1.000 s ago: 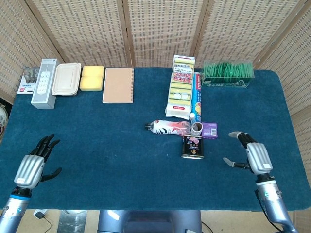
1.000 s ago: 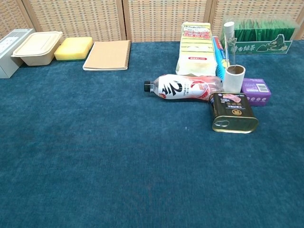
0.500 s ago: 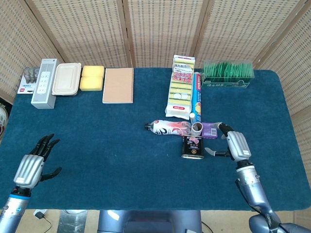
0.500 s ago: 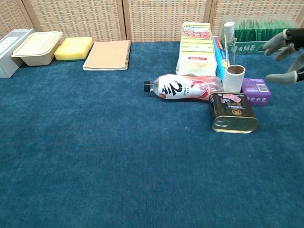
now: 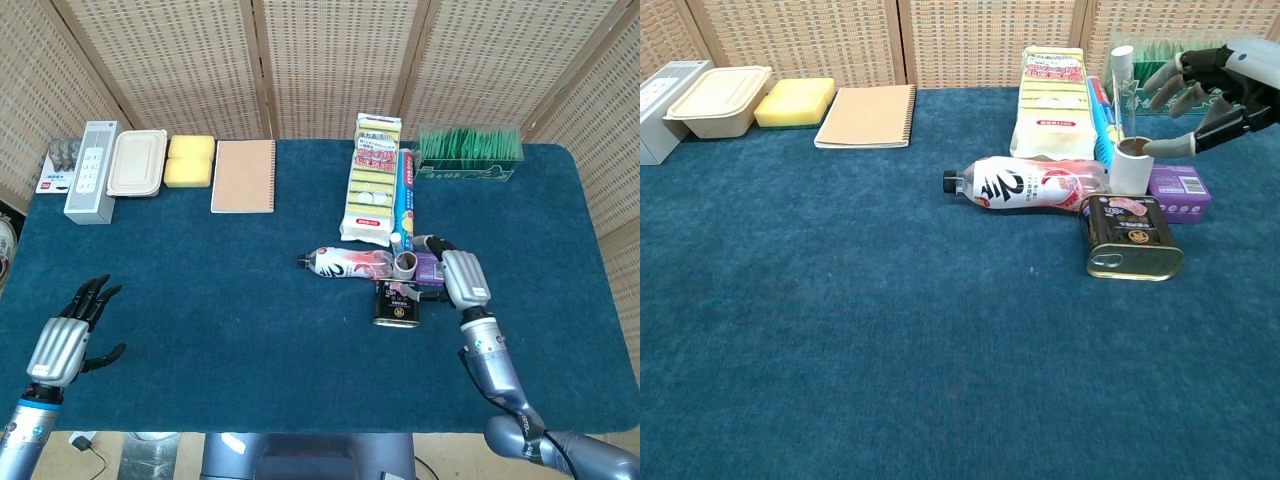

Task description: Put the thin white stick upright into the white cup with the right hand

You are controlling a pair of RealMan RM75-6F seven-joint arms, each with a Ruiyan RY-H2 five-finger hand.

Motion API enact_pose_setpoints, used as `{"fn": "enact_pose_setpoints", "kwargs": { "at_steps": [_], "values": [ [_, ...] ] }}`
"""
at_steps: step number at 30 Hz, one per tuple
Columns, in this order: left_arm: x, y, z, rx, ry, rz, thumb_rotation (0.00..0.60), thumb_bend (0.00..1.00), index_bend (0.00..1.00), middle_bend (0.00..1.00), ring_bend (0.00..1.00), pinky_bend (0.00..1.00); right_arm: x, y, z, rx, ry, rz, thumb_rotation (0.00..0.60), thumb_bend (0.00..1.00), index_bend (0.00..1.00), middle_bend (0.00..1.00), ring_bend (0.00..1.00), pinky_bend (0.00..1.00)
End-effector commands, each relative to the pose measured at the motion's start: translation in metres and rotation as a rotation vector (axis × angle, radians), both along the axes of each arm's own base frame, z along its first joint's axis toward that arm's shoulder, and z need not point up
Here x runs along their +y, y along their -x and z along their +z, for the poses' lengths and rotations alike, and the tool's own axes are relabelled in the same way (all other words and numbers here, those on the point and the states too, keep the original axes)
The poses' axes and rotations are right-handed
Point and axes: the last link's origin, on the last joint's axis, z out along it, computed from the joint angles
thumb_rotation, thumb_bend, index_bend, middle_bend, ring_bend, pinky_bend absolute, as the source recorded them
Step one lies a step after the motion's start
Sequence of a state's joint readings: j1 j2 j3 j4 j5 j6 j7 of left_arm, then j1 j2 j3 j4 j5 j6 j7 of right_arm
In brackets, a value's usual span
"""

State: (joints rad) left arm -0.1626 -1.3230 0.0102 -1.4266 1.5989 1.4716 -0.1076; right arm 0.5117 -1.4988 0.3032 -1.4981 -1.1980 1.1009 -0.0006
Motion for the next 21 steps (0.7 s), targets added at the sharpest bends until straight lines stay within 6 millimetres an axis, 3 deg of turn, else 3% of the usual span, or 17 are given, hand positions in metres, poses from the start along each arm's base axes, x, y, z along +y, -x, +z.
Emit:
{"fn": "enact_pose_setpoints", "kwargs": {
  "at_steps": [1, 21],
  "values": [
    [0.000, 0.000, 0.000, -0.001, -0.001, 0.001, 0.599, 0.20, 0.10, 0.04, 0.03, 0.31, -0.004, -0.002, -0.003, 0.008, -0.001, 0.002, 0.480, 0.21, 0.28, 0.31, 0.32, 0.45],
    [0.003, 0.002, 0.001, -0.002, -0.003, 0.012, 0.600, 0.20, 0.10, 0.04, 0.03, 0.31, -0.020, -0.018, -0.014, 0.038, 0.016, 0.020, 0.480, 0.24, 0.35, 0.38, 0.36, 0.48]
  ]
}}
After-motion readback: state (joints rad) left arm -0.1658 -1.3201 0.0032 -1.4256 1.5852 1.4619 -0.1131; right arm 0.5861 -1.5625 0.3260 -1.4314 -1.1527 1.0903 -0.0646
